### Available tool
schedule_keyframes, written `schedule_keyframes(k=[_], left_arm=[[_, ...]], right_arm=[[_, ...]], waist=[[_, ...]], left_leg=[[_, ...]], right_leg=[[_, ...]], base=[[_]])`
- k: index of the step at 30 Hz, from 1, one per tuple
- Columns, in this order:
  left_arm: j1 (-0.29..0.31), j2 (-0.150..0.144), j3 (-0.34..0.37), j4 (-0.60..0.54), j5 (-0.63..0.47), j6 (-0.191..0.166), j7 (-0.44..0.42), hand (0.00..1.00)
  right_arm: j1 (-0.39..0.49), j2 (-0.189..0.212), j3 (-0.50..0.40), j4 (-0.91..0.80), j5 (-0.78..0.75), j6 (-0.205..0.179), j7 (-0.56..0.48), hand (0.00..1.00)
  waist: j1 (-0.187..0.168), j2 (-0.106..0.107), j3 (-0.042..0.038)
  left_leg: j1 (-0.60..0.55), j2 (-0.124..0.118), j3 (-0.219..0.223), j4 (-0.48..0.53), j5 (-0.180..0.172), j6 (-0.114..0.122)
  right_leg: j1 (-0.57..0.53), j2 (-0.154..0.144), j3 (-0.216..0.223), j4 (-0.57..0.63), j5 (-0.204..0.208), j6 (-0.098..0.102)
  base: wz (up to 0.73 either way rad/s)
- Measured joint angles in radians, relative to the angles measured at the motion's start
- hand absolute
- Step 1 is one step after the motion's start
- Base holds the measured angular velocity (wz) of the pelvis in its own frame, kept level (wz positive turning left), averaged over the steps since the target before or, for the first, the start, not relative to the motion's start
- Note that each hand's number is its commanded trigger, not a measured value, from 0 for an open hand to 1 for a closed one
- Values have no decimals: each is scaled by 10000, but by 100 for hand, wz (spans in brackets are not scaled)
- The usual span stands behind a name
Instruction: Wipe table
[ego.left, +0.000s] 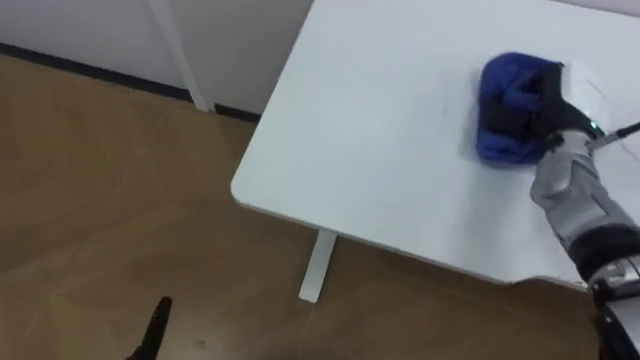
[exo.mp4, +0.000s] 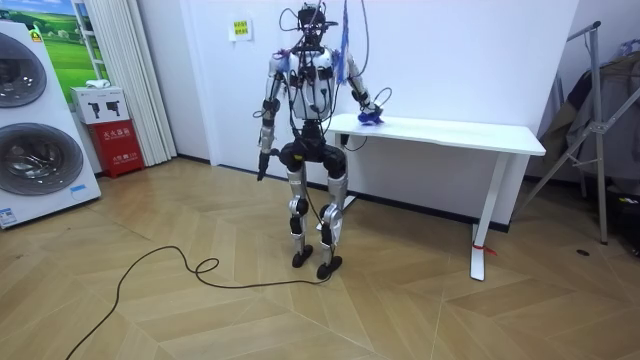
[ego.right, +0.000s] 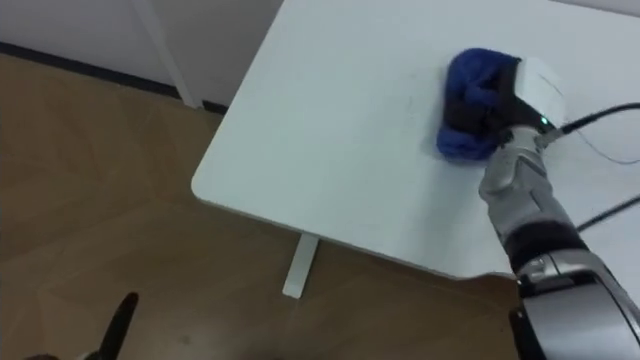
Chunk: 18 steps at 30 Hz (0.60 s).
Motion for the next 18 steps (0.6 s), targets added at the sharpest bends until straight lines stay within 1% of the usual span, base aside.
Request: schedule_keyframes(k=[1,2,3,4,5,6,7,8,9,10,11,12,13,14,15,16,17,18], left_arm=[[79,18,-4,-52,3,2,-8,0],[221,44,8,-105,8,2,-17,0],[317,45,20,-106,10,13,-18,0],[389,45,40,-110,11,14,-30,0],[548,47,128,-124,18,14,-54,0],[713,48,222,-167,20,9,-54,0],[757,48,315,-204,21,-2,-54,0],[805,59,497,-227,13,-29,-54,0],[828,73,645,-205,33,-26,-57,0],[882,75,735,-245,66,-27,-57,0],[1027,107,907,-393,91,-33,-56,0],[1144,185,950,-479,105,-65,-59,0],[1203,188,1028,-476,106,-75,-61,0],[1311,153,1186,-478,79,-101,-64,0],[1395,141,1234,-478,91,-130,-71,0],[1394,142,1242,-480,96,-141,-71,0],[1373,142,1258,-489,108,-143,-64,0],[1275,112,1173,-497,107,-143,-39,0]], right_arm=[[78,-16,-15,13,7,1,28,100],[389,-112,-82,75,78,-23,113,100],[827,-190,-436,133,451,-307,70,100],[1116,-219,-620,83,555,-502,57,100],[1472,-235,-891,72,735,-816,41,100],[1850,-240,-1363,71,734,-1022,35,100],[2009,-253,-1557,71,742,-1086,32,100],[2290,-267,-1929,83,780,-1179,37,100],[2598,-274,-2262,204,871,-1281,15,100],[2752,-288,-2395,325,897,-1385,3,100],[3087,-303,-2632,441,952,-1468,20,100],[3471,-303,-2806,479,1100,-1479,25,100],[3713,-304,-2938,479,1112,-1480,20,100],[4150,-306,-3190,490,1118,-1478,18,100],[4406,-306,-3373,588,1115,-1476,46,100],[4472,-306,-3412,684,1115,-1476,62,100],[4475,-307,-3477,808,1115,-1431,87,100],[4426,-284,-3451,731,1087,-1265,73,100]], waist=[[-48,-11,-1],[-93,-46,-12],[-157,-65,-21],[-224,-73,-26],[-329,-77,-28],[-428,-94,-51],[-502,-104,-57],[-592,-116,-65],[-650,-142,-83],[-679,-161,-101],[-741,-189,-137],[-860,-220,-201],[-902,-183,-272],[-927,-194,-398],[-950,-175,-425],[-994,-161,-436],[-1120,-143,-435],[-1093,-48,-369]], left_leg=[[-7,-7,-108,-4,1,-4],[-20,-15,-269,-5,-2,-12],[-21,-46,-451,8,-5,-16],[-15,-72,-509,33,-5,-15],[43,-106,-572,78,-6,-12],[108,-144,-552,116,-16,4],[123,-161,-525,145,-28,22],[168,-159,-478,170,-115,84],[277,-174,-483,174,-198,100],[351,-184,-481,175,-213,112],[520,-184,-470,188,-282,127],[657,-202,-483,219,-338,148],[678,-209,-486,258,-374,160],[789,-219,-446,331,-445,194],[970,-227,-426,363,-500,225],[1025,-243,-412,382,-516,242],[1097,-290,-367,521,-568,281],[1119,-286,-305,739,-708,318]], right_leg=[[36,0,-128,-11,-3,4],[105,6,-311,-26,-5,9],[219,10,-437,-112,-5,9],[293,5,-491,-163,-5,9],[394,-6,-470,-184,-9,14],[513,-21,-450,-254,-16,28],[596,-24,-457,-311,-26,42],[686,-18,-422,-314,-68,112],[836,-19,-447,-354,-110,181],[910,-28,-463,-353,-120,197],[1068,-31,-477,-329,-131,216],[1239,-35,-469,-334,-143,236],[1291,-40,-469,-334,-147,242],[1473,-58,-475,-305,-169,279],[1672,-62,-509,-303,-183,302],[1741,-80,-543,-286,-205,338],[1824,-188,-672,-190,-303,474],[1780,-277,-685,169,-462,491]], base=[[49],[56],[55],[46],[37],[36],[32],[24],[16],[5],[0],[0],[0],[-10],[-12],[-6],[-10],[-16]])
